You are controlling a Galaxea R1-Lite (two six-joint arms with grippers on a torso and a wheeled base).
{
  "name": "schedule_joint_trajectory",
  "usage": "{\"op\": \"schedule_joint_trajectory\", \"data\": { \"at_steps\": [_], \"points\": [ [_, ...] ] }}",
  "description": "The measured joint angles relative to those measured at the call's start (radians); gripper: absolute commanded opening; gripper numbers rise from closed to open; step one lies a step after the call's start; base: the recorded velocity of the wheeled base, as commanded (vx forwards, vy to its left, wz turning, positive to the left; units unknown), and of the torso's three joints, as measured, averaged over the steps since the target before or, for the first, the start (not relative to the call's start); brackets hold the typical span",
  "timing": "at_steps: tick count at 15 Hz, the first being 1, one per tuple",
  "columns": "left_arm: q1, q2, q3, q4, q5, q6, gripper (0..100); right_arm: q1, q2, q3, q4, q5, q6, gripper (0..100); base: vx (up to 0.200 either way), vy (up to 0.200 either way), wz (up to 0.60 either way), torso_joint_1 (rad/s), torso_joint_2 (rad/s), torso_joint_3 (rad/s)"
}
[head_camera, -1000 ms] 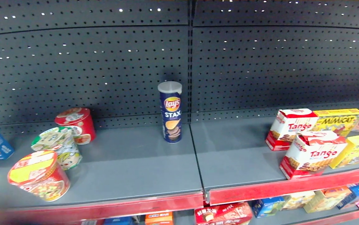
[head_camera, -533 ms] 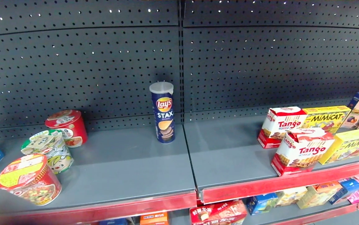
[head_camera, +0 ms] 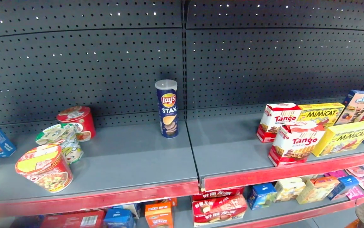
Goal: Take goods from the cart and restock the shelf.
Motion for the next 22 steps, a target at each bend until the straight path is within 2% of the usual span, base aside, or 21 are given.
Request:
{"op": "schedule_joint_trajectory", "data": {
  "at_steps": [10, 21, 22],
  "points": [
    [0.0, 0.0, 0.0, 0.0, 0.001, -0.002, 100, 0.001, -0.002, 0.029, -0.015, -0.026, -0.001, 100, 0.0, 0.0, -0.6, 0.005, 0.0, 0.0],
    [0.0, 0.0, 0.001, 0.0, 0.001, -0.001, 100, 0.002, -0.003, 0.042, -0.038, 0.003, -0.001, 100, 0.0, 0.0, 0.0, 0.0, 0.0, 0.0],
    [0.0, 0.0, 0.0, 0.0, 0.0, -0.001, 100, 0.003, -0.004, 0.043, -0.038, 0.001, -0.001, 100, 0.0, 0.0, -0.6, 0.002, 0.0, -0.002]
  ]
}}
